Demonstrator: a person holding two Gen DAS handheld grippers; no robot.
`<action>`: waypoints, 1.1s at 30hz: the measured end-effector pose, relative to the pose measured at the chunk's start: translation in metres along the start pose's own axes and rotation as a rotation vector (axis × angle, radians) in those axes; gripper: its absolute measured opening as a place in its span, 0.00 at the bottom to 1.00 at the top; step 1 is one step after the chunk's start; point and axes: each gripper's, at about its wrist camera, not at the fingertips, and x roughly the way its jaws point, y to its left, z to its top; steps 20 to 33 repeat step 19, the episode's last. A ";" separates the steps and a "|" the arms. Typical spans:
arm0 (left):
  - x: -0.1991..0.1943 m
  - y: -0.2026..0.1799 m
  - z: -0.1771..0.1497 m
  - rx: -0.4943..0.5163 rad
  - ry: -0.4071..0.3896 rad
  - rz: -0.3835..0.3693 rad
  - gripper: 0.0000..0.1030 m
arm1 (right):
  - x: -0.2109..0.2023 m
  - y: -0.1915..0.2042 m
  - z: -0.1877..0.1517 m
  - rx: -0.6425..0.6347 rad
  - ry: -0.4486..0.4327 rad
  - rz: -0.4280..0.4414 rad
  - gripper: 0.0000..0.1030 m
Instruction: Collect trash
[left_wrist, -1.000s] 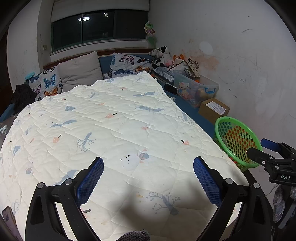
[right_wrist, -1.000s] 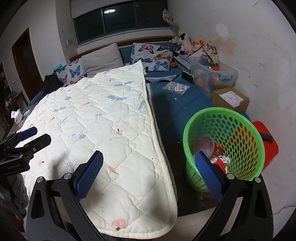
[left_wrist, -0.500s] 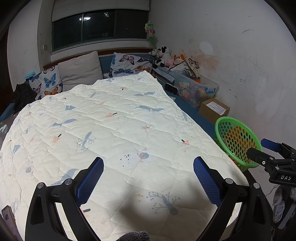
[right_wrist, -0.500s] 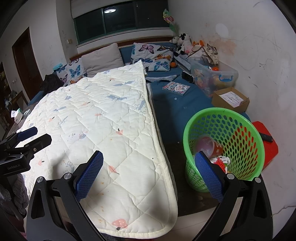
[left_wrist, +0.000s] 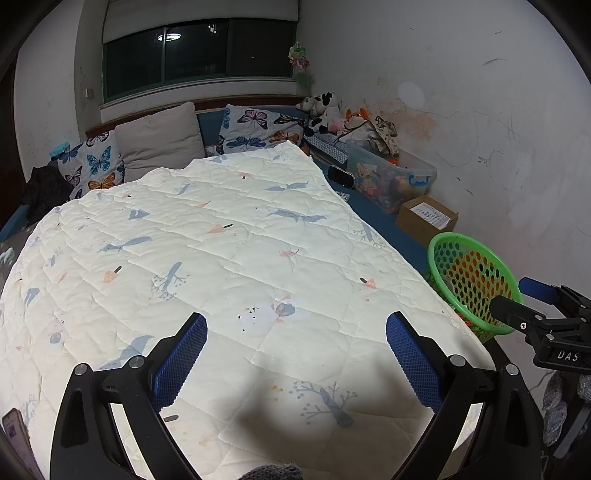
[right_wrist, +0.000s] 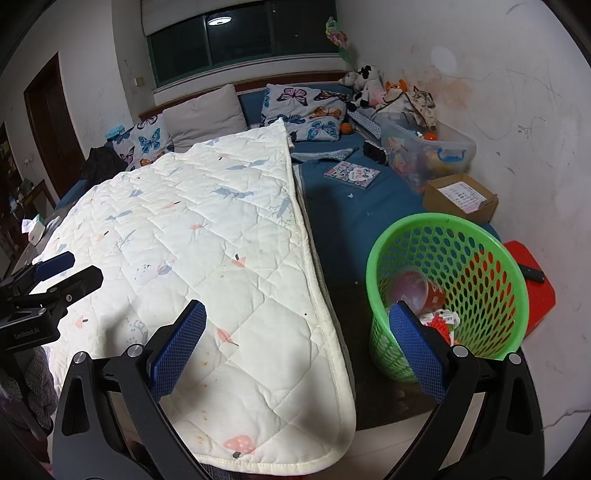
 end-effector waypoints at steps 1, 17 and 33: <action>0.000 0.000 0.000 -0.002 0.001 -0.002 0.92 | 0.000 0.000 0.000 -0.001 0.001 0.001 0.96; 0.003 0.001 0.000 -0.020 0.011 0.020 0.92 | 0.004 0.001 -0.003 -0.003 0.010 0.006 0.96; 0.003 0.001 0.000 -0.020 0.012 0.020 0.92 | 0.004 0.001 -0.003 -0.005 0.011 0.007 0.96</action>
